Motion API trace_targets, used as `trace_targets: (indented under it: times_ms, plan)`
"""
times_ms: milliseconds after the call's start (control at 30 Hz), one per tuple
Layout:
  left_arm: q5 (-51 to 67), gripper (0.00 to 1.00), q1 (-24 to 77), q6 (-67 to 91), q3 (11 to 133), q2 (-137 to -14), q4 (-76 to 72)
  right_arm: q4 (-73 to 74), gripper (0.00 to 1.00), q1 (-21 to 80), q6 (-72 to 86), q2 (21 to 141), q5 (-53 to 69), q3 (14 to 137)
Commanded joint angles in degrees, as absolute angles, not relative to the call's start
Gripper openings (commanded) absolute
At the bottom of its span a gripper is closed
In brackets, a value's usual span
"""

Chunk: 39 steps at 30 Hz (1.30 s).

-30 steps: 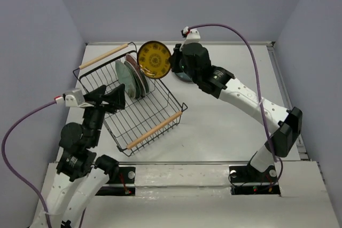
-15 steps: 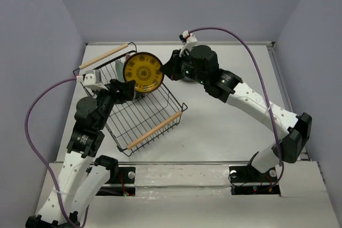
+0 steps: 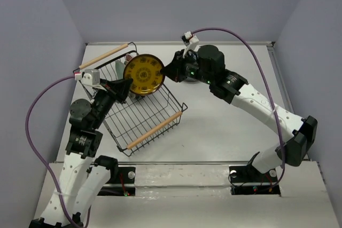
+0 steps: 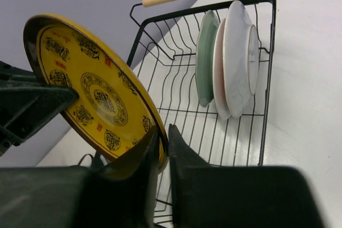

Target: Load the plates into the dish rack

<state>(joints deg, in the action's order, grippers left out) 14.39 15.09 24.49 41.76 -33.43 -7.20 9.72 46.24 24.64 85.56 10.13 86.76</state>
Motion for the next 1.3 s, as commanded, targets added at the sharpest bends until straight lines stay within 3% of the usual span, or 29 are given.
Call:
trace_targets:
  times_ms: [0, 67, 200, 533, 633, 700, 800, 900, 933, 967, 1100, 1267]
  plan:
    - [31.52, 0.05, 16.35, 22.24, 42.01, -33.14, -13.97, 7.20, 0.31, 47.90, 19.01, 82.88, 20.99, 86.40]
    - [33.56, 0.05, 16.35, 23.02, 41.75, -32.96, -15.90, 8.17, 0.46, 47.90, 15.84, 81.92, 21.97, 85.96]
    - [35.68, 0.05, 16.87, 23.20, 41.66, -32.87, -16.70, 8.35, 0.56, 47.38, 10.83, 79.37, 26.88, 84.12]
    - [32.26, 0.05, 17.75, 19.87, 42.71, -32.52, -12.83, 11.42, 0.53, 45.62, 3.16, 75.06, 35.23, 83.76]
    - [31.47, 0.05, 17.93, 18.99, 42.98, -32.43, -11.95, 12.65, 0.44, 45.00, 3.25, 75.41, 36.56, 84.64]
    - [31.46, 0.05, 18.02, 18.72, 42.98, -32.34, -11.78, 13.88, 0.14, 45.00, 3.78, 77.42, 38.49, 86.04]
    - [30.24, 0.06, 18.02, 18.63, 42.98, -31.99, -11.25, 14.76, 0.07, 45.00, 5.44, 79.71, 39.90, 88.06]
    - [24.02, 0.33, 18.11, 18.54, 43.42, -31.47, -8.80, 15.03, 0.07, 45.00, 9.31, 83.22, 36.05, 91.22]
    - [18.25, 0.75, 18.19, 18.46, 44.29, -31.29, -7.66, 15.46, 0.07, 45.00, 10.36, 84.28, 31.60, 92.36]
    - [14.10, 0.97, 18.11, 18.02, 45.25, -31.12, -4.43, 16.34, 0.07, 45.52, 11.33, 85.51, 29.29, 94.81]
    - [-17.66, 0.99, 18.72, 17.92, 50.79, -27.61, 4.91, 18.63, 0.07, 47.98, 15.73, 92.79, 13.94, 100.80]
    - [-31.81, 0.99, 20.56, 18.64, 48.52, -15.76, 2.04, 18.81, 0.07, 54.65, 17.40, 100.01, 0.46, 109.65]
